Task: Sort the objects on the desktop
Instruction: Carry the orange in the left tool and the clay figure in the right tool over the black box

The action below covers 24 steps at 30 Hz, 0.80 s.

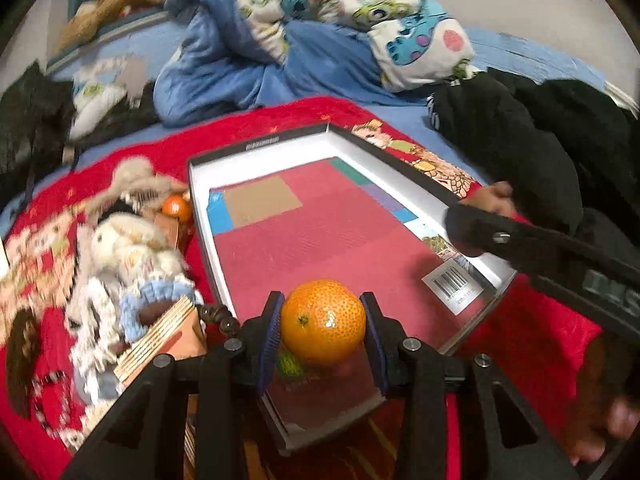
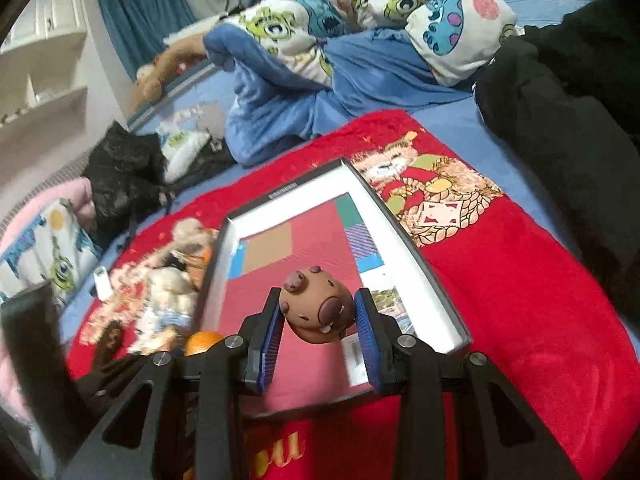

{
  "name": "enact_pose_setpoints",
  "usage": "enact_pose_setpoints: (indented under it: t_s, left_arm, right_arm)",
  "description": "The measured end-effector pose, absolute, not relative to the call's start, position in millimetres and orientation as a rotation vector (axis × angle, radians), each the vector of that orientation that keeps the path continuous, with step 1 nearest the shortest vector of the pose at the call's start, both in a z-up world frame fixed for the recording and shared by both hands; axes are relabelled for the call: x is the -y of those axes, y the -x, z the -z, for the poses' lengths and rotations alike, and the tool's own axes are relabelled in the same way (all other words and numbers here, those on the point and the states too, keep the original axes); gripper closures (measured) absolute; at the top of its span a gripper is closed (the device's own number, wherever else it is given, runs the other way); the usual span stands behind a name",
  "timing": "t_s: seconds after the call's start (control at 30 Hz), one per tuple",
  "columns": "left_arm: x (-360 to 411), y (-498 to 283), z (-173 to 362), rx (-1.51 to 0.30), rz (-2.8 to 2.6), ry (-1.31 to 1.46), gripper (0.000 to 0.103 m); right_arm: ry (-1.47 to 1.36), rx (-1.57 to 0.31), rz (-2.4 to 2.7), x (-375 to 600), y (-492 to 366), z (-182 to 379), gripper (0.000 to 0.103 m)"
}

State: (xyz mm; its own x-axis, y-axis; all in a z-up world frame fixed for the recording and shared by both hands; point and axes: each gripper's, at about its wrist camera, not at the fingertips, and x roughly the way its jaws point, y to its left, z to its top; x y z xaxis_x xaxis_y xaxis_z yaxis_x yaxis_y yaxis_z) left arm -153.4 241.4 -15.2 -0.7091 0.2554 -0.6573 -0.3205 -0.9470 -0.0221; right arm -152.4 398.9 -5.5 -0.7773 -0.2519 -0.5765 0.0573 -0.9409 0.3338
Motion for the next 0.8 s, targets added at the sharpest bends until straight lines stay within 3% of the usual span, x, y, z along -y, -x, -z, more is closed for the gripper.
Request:
enact_pose_setpoints:
  t_s: [0.27, 0.53, 0.8]
  left_arm:
    - [-251, 153, 28, -0.153, -2.586, 0.971, 0.064]
    - [-255, 150, 33, -0.152, -2.579, 0.942, 0.064]
    - [-255, 145, 35, -0.151, -2.593, 0.897, 0.064]
  right_arm:
    - [-1.098, 0.306, 2.791, -388, 158, 22, 0.069]
    - [-1.146, 0.038, 2.858, -370, 175, 36, 0.069]
    - [-1.052, 0.059, 2.875, -373, 165, 35, 0.068]
